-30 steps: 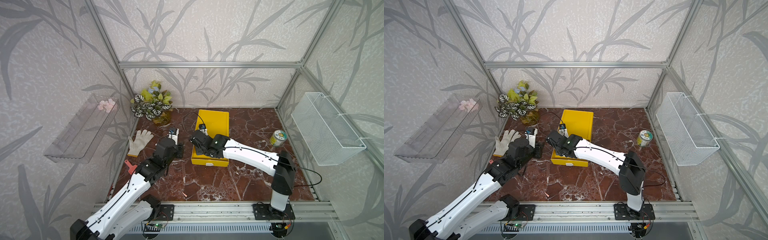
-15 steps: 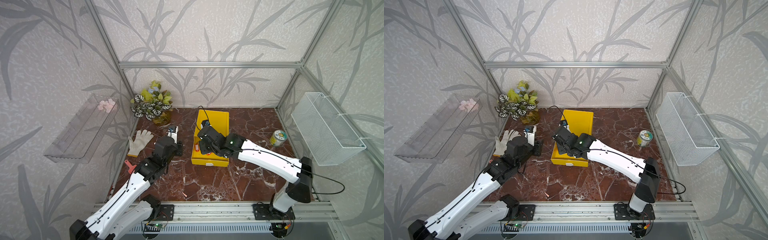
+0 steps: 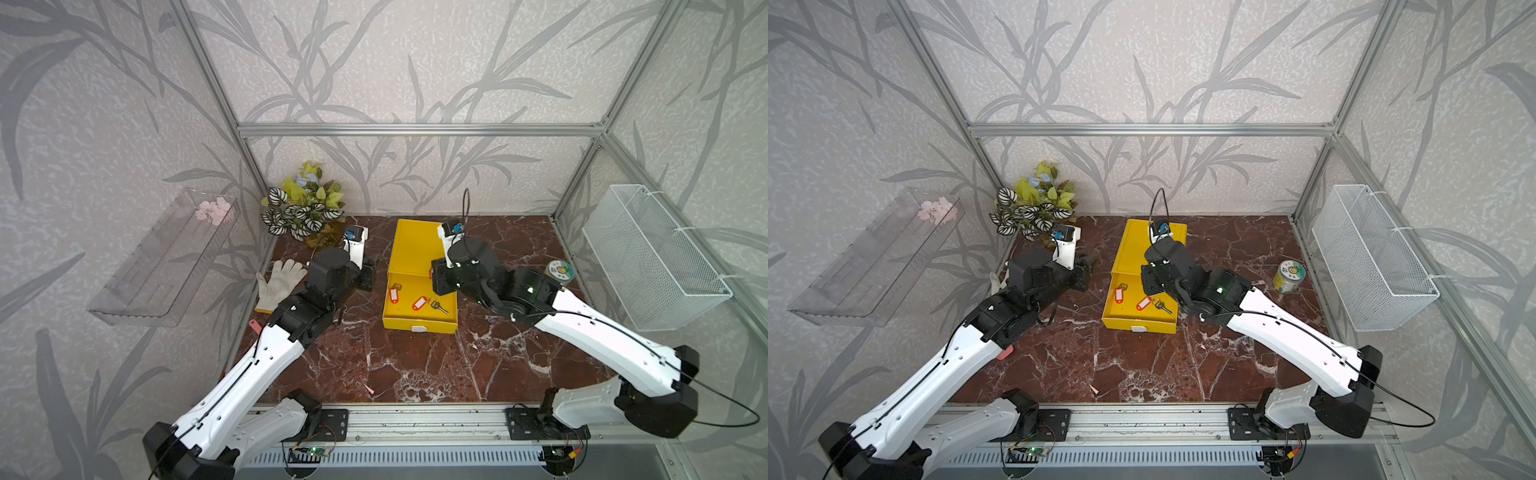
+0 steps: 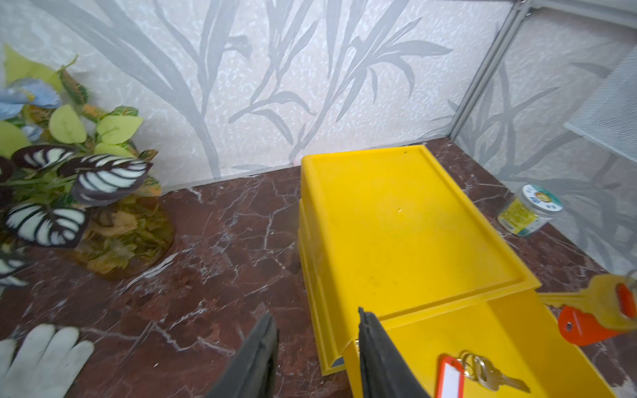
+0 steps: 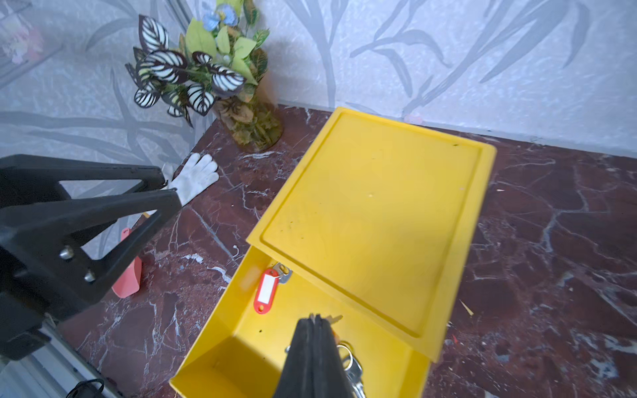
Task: Take the keys out of the drawer
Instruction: Place the key at the center of the board.
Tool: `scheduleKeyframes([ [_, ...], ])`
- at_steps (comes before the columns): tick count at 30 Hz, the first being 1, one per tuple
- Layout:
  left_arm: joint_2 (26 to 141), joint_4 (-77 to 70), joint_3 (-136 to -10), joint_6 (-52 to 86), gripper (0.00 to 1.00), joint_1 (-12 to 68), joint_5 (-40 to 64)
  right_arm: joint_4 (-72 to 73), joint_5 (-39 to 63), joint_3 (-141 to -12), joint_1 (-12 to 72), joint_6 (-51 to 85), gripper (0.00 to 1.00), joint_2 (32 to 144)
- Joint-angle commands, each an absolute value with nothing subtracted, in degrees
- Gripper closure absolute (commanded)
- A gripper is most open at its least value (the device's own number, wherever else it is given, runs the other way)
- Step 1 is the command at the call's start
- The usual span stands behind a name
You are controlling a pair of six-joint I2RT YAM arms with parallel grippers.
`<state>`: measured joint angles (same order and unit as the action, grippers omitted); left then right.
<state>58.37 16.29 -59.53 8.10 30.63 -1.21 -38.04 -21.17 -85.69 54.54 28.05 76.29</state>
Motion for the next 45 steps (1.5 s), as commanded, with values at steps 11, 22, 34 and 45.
scheduleKeyframes([
  [11, 62.91, 18.10, -68.37, 7.30, 0.59, 30.51, 17.74, -54.98, -25.30, -76.58, 44.50, 35.99, 1.00, 60.89],
  [22, 67.11, 17.64, -69.85, 6.36, 0.59, 30.51, 25.42, -50.51, -12.77, -61.73, 30.07, 39.50, 1.00, 61.15],
  [34, 70.00, 17.76, -71.08, 4.64, 0.60, 30.52, 25.23, -42.66, -7.73, -51.20, 24.72, 40.72, 1.00, 68.72],
  [45, 73.35, 17.13, -72.94, 4.04, 0.61, 30.50, 25.31, -42.93, -7.91, -53.07, 24.48, 39.14, 1.00, 76.56],
])
